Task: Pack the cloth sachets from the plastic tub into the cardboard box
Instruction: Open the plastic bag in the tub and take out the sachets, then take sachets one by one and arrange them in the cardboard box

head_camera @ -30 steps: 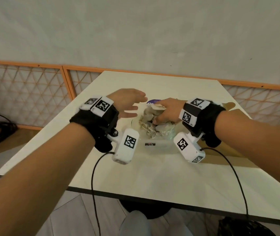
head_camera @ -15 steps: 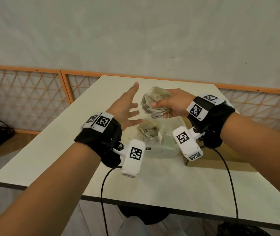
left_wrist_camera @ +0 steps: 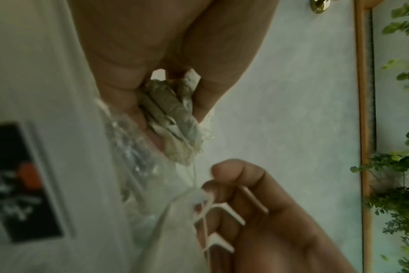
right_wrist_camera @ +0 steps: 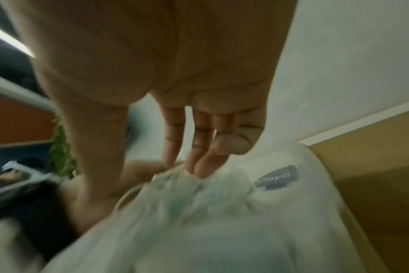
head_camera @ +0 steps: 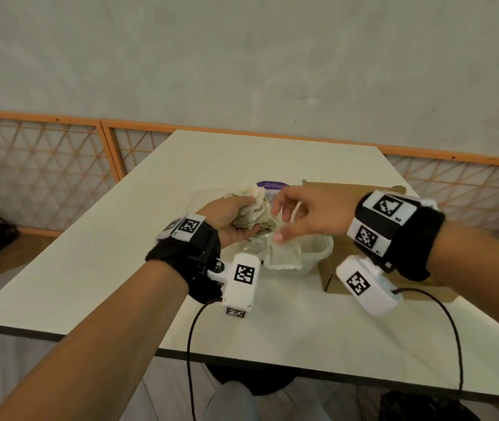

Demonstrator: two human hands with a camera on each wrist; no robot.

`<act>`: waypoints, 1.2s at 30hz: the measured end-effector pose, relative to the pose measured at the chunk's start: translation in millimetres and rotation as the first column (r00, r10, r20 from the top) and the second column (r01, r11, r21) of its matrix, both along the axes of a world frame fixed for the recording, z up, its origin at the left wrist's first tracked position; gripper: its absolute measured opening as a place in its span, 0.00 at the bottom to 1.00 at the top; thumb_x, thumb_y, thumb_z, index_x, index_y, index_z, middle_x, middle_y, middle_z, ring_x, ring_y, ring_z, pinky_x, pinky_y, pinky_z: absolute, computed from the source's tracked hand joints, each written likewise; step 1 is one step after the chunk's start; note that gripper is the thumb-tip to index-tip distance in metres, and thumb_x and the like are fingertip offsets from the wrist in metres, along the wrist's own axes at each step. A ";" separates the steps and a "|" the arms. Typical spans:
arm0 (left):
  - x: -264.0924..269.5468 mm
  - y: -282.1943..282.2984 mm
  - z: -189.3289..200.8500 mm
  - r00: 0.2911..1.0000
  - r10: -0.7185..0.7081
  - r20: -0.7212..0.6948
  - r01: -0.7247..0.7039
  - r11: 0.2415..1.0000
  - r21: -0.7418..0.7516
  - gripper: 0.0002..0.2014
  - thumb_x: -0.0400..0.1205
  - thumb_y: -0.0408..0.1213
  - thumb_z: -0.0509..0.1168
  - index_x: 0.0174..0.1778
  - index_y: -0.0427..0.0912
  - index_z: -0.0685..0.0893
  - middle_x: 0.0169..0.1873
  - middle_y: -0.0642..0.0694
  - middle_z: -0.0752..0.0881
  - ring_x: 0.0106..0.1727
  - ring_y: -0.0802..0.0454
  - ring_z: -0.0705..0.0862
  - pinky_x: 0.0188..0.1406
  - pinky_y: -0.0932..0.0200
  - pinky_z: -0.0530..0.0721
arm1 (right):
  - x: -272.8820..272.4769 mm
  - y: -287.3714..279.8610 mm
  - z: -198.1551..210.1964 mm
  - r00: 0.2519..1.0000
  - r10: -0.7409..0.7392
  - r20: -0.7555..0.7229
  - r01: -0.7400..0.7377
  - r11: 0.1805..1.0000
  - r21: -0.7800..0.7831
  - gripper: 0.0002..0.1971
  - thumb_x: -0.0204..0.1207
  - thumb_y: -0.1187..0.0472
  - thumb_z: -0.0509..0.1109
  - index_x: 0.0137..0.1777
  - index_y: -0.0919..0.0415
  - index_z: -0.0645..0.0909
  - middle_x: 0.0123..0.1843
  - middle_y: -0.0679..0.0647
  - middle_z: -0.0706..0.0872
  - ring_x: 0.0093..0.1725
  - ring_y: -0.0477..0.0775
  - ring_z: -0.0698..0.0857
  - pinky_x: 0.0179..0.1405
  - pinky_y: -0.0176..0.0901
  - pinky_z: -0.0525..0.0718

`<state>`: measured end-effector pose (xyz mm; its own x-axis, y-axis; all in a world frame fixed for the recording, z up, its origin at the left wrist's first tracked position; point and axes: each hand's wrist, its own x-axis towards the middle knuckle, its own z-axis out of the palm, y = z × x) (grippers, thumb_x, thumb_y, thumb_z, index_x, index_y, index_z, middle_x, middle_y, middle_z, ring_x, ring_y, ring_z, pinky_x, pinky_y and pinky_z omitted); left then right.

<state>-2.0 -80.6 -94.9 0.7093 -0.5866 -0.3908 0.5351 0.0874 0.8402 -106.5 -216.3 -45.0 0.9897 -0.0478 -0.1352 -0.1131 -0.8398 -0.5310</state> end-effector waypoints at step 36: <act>12.6 21.4 15.9 0.990 -0.073 -0.120 -0.059 0.557 -0.828 0.21 0.68 0.36 0.77 0.55 0.37 0.83 0.50 0.40 0.85 0.47 0.45 0.88 0.28 0.63 0.85 | 25.7 19.4 -31.9 0.978 -0.208 0.020 0.199 0.957 0.213 0.16 0.74 0.67 0.70 0.61 0.57 0.82 0.52 0.53 0.87 0.56 0.55 0.85 0.61 0.48 0.83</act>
